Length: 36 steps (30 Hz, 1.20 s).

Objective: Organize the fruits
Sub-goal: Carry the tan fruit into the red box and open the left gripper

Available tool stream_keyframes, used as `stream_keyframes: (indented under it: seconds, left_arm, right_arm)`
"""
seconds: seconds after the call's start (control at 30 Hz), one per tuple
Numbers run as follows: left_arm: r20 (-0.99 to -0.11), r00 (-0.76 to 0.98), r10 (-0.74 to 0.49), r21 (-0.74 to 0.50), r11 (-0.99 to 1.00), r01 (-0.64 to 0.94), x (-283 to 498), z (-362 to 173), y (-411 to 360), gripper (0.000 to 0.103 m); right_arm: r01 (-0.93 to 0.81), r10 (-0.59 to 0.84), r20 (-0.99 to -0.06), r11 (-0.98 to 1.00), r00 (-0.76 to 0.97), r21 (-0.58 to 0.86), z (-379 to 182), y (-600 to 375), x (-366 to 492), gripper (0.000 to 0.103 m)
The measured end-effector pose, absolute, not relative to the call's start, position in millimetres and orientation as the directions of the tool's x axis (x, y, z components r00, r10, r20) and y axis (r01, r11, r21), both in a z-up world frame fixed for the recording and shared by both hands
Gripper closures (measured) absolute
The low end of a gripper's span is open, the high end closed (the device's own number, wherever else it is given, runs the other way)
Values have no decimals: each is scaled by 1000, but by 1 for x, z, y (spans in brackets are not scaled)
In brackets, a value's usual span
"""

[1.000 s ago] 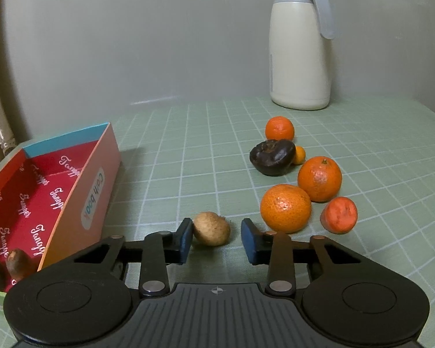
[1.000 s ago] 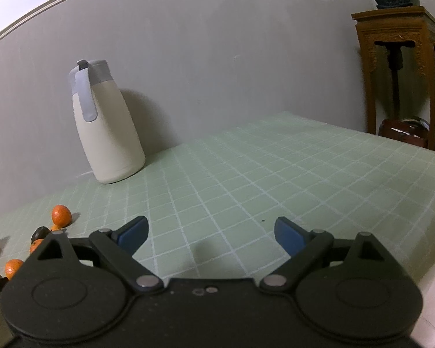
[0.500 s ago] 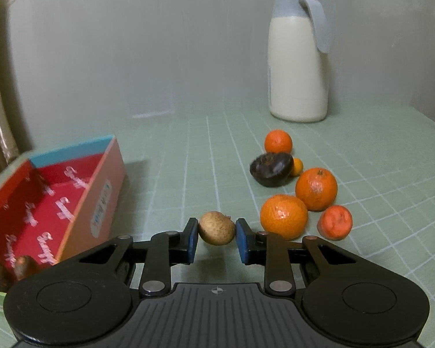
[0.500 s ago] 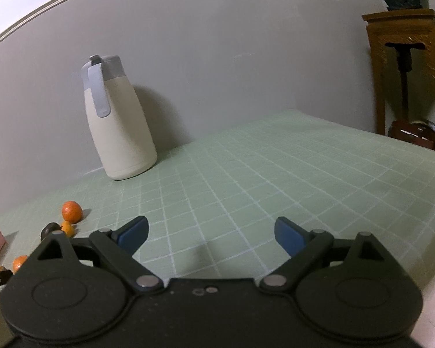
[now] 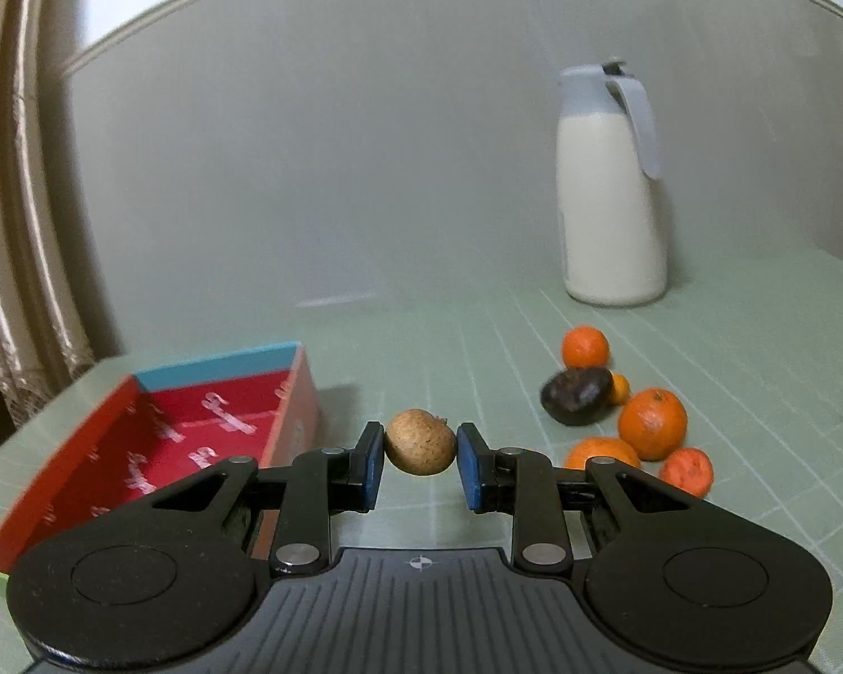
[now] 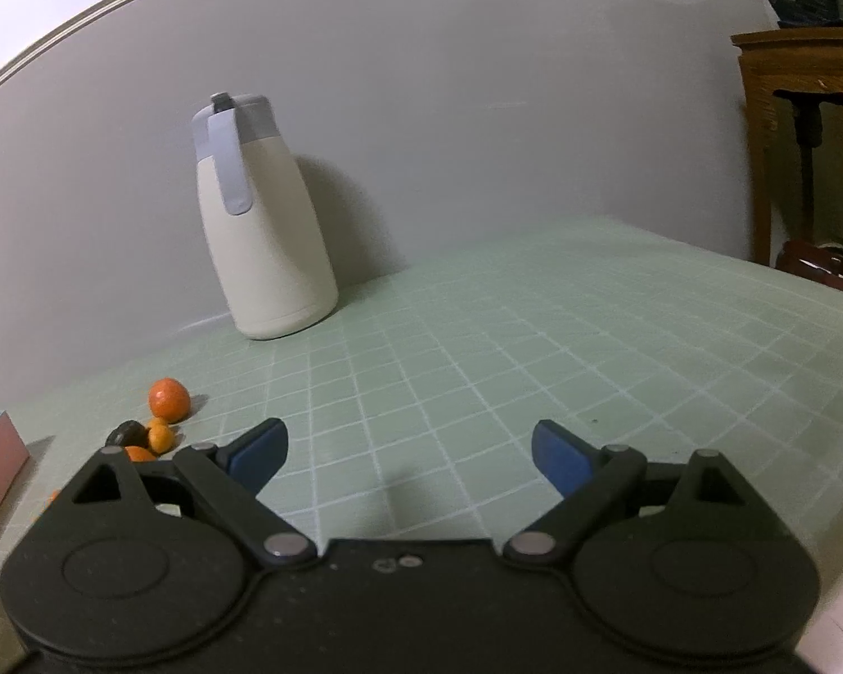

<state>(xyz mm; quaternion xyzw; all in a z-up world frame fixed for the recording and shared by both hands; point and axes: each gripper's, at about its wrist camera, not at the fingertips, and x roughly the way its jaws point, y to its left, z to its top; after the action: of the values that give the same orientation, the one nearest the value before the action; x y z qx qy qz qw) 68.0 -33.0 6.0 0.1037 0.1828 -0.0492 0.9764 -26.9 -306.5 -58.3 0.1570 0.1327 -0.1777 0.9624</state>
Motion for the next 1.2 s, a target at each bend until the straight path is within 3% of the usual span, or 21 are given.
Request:
stream_keyframes:
  seconds: [0.33, 0.77, 1.07, 1.2]
  left_arm:
    - [-335, 939, 79, 175, 984, -21, 66, 16, 9, 75]
    - [-417, 871, 261, 165, 964, -210, 77, 8, 70, 75]
    - [-489, 820, 297, 130, 955, -268, 84, 0, 99, 74]
    - [-505, 811, 294, 111, 954, -277, 85, -2, 107, 74]
  right_arm:
    - [324, -246, -307, 916, 919, 237, -53, -279, -11, 9]
    - [210, -140, -303, 954, 943, 214, -47, -233, 10, 9]
    - [132, -67, -322, 974, 944, 186, -47, -200, 28, 11]
    - [103, -38, -335, 978, 941, 179, -48, -192, 33, 17]
